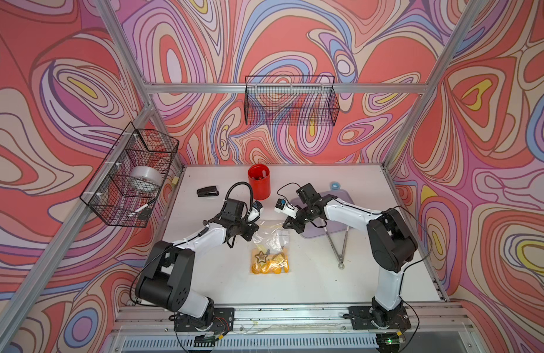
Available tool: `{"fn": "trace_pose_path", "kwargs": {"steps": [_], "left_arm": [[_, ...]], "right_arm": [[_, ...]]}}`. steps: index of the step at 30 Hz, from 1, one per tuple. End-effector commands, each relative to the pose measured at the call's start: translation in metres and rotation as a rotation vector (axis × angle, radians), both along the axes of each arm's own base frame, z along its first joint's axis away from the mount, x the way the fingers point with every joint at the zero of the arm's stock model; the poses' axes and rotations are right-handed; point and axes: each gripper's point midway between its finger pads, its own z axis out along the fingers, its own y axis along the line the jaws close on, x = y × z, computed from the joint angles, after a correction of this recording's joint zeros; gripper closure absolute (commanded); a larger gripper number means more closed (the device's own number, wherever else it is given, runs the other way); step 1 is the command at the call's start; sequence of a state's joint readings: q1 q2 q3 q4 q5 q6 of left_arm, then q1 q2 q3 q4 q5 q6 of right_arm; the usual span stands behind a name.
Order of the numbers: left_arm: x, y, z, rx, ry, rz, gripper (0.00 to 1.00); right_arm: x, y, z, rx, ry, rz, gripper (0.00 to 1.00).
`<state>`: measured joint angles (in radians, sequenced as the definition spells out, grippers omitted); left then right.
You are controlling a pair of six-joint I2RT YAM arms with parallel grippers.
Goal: Put the cookies into a resealable bag to prevent moisture
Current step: Adjust the ziploc bag at the center of the board.
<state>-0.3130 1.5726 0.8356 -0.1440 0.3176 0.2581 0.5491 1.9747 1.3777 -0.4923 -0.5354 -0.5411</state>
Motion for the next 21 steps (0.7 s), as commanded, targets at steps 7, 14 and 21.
{"fn": "trace_pose_path", "kwargs": {"steps": [7,14,21], "left_arm": [[0.068,0.027,0.031,0.118,-0.079,0.23,0.02],[0.071,0.055,0.145,0.032,-0.352,0.461,0.0],[0.024,0.126,0.13,0.056,-0.683,0.746,0.0]], "right_arm": [[0.067,-0.01,0.03,-0.005,-0.18,-0.194,0.56],[0.074,-0.074,0.148,0.111,-0.491,-0.565,0.02],[0.062,-0.244,0.153,0.033,-0.718,-1.207,0.02]]}}
